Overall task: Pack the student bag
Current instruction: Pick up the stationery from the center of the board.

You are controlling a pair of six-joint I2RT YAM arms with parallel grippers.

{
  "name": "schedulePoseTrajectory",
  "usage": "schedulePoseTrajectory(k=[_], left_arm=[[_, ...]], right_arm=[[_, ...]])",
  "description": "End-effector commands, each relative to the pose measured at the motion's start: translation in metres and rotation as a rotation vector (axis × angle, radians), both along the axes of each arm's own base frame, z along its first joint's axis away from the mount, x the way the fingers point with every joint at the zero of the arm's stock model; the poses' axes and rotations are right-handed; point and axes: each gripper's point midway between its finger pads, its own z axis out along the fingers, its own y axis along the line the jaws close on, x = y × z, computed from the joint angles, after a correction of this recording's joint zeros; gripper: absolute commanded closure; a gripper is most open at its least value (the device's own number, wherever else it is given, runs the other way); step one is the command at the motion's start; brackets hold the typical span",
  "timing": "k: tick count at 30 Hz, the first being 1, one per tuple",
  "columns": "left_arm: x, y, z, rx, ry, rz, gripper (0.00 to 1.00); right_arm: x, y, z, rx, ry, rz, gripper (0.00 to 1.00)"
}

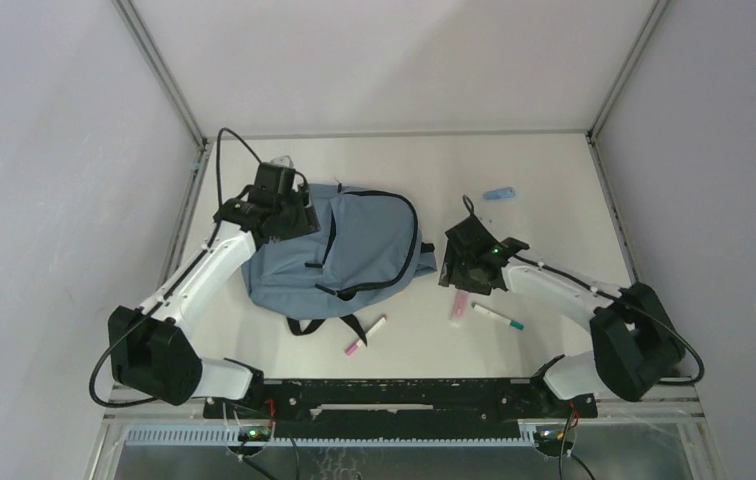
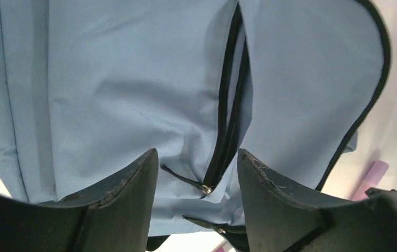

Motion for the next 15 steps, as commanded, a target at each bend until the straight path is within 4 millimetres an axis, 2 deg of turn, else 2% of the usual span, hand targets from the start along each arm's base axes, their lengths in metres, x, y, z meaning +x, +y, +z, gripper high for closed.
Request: schedulePoseTrajectory(k=[1,8,14,15], left_arm=[[-0.001,0.006,-0.004,0.016,0.002,0.034,0.37],[0.007,0.015,-0.021,0.12,-0.032,0.032,0.3],[0.017,-0.004,-0.046,0.136,0.024,-0.024,0.34],[0.019,-0.007,-0.049,0.141,0.031,-0.028,0.35]], right_arm=[[0.011,0.0,-0.012,-0.027,-0.017,-0.046,0.32],[0.009,-0.009,-0.032,-0.095,0.022,-0.069,0.39],[0.008,-0.003,-0.047,-0.106,0.052,-0.052,0.45],[0.008,-0.001,-0.05,-0.102,0.058,-0.049,0.49]])
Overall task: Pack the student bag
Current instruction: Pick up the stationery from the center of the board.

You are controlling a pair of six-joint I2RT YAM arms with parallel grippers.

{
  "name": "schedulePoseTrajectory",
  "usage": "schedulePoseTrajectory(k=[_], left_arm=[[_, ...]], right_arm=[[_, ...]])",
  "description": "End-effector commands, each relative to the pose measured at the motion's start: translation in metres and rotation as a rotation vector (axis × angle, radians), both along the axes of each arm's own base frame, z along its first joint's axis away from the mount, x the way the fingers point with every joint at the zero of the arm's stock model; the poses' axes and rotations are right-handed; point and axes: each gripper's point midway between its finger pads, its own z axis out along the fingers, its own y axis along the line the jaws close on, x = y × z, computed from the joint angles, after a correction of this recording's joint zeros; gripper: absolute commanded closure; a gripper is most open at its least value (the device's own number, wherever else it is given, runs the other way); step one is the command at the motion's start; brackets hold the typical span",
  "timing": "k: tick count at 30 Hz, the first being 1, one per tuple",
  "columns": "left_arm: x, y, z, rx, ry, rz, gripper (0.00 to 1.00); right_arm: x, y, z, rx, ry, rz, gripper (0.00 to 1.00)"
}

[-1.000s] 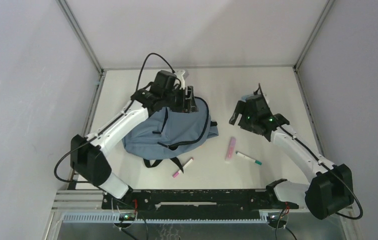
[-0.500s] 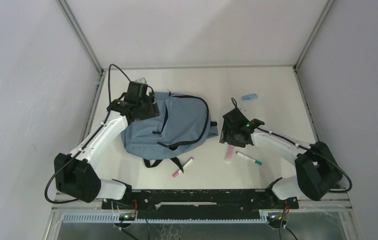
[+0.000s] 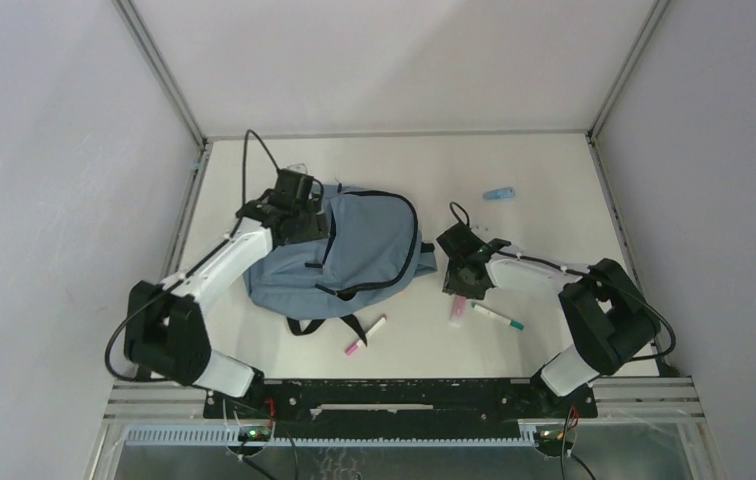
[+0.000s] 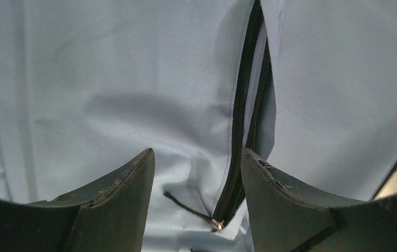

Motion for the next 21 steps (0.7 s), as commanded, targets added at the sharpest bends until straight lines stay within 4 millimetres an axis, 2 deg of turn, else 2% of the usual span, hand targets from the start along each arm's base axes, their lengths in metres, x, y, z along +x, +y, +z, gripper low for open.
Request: schedulePoseTrajectory(k=[1,7,11,15,18,21], left_arm=[[0.016,-0.015,-0.011,0.029,0.0,-0.038,0.35],[0.028,-0.025,-0.031,0.077,0.033,-0.051,0.42],[0.03,-0.025,-0.046,0.134,0.086,-0.056,0.42],[0.03,-0.028,-0.051,0.191,0.093,-0.07,0.38],[0.031,-0.029,-0.052,0.231,0.096,-0.074,0.49],[0.033,-0.029,-0.047,0.245,0.096,-0.067,0.7]], right_arm=[[0.009,0.011,-0.007,0.021,-0.02,-0.003,0.51],[0.012,0.023,-0.008,0.074,-0.019,0.018,0.72],[0.012,0.027,-0.006,0.094,-0.02,0.023,0.74],[0.012,0.029,-0.006,0.102,-0.021,0.03,0.75],[0.012,0.031,-0.004,0.109,-0.026,0.036,0.76],[0.013,0.032,-0.001,0.116,-0.033,0.039,0.79]])
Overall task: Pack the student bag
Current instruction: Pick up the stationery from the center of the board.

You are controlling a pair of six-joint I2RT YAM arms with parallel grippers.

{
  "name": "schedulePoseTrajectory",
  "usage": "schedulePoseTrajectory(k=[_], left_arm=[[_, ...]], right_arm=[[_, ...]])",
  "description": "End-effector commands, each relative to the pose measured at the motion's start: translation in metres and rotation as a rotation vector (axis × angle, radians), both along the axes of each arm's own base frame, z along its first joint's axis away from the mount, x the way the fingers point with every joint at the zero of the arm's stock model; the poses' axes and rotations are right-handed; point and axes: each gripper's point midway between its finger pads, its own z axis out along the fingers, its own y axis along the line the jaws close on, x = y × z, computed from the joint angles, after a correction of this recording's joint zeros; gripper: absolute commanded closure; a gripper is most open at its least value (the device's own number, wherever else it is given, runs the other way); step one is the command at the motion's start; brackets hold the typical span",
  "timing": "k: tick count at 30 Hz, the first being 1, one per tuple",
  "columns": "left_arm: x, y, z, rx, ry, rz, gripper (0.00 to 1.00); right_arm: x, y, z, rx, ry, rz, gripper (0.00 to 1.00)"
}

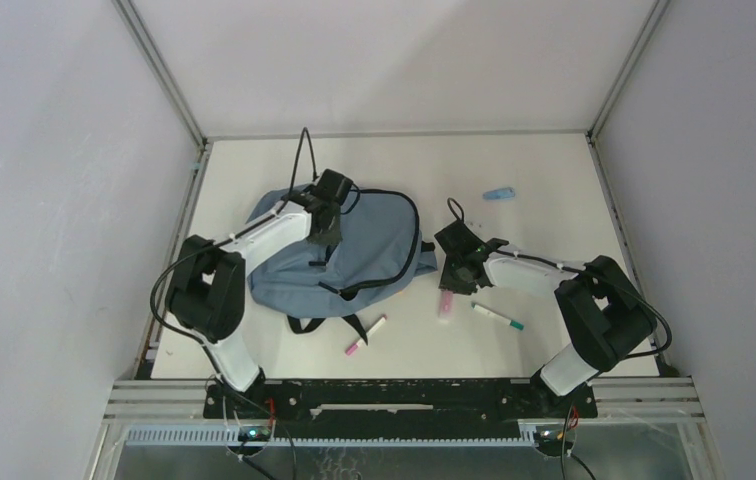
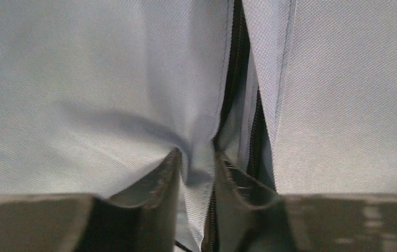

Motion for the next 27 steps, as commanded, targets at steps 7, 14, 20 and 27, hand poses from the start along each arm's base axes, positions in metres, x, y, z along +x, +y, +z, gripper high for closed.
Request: schedulePoseTrajectory(k=[7,14,20,27], left_arm=[[0.019,0.001,0.062,0.018,-0.126,0.011,1.0],[0.011,-0.001,0.113,-0.101,-0.257,-0.007,1.0],[0.008,-0.006,0.126,-0.304,-0.305,-0.036,1.0],[0.005,-0.004,0.119,-0.382,-0.289,-0.038,1.0]], right_arm=[[0.004,0.015,0.022,0.076,-0.05,0.032,0.88],[0.012,0.039,0.082,0.238,-0.158,0.095,1.0],[0.023,0.074,0.158,0.43,-0.299,0.167,1.0],[0.064,0.139,0.211,0.56,-0.38,0.228,1.0]])
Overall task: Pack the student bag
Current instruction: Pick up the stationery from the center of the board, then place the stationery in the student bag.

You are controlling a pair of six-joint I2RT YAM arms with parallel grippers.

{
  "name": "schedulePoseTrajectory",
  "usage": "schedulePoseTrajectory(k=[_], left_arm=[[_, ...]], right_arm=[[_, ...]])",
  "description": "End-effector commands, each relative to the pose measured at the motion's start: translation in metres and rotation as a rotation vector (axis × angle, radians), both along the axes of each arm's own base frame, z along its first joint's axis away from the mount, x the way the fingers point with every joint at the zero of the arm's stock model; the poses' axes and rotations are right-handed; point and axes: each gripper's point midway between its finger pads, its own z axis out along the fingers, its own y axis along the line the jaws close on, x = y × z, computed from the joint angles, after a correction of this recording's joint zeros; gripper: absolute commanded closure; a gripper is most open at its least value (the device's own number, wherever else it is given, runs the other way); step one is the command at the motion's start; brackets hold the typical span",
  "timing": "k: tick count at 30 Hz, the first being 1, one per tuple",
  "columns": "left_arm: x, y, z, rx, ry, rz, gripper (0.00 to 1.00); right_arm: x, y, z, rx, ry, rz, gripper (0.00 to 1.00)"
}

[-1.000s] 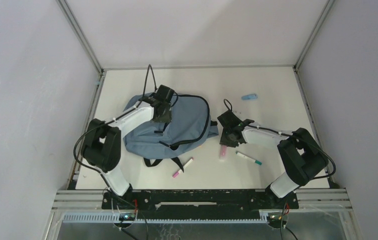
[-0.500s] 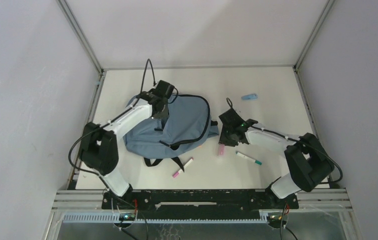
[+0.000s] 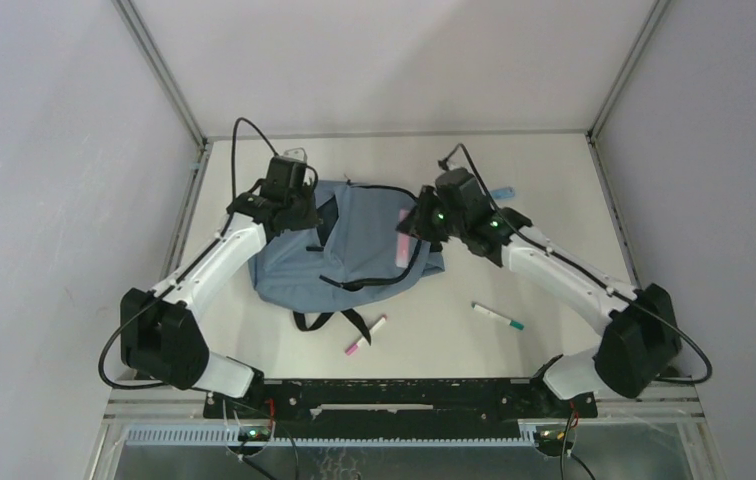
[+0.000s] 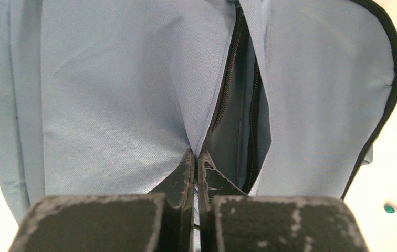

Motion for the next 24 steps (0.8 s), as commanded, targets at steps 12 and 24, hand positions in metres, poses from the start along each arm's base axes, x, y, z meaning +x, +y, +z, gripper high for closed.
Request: schedulePoseTrajectory(k=[12,24], left_arm=[[0.003,-0.02,0.017,-0.19,-0.073,-0.076,1.0],[0.006,-0.008,0.02,-0.265,-0.083,-0.034,1.0]], right_arm=[[0.071,0.173,0.019,0.278,0.062,0.234,1.0],[0.081,0.179,-0.046,0.177,0.182,0.196,1.0]])
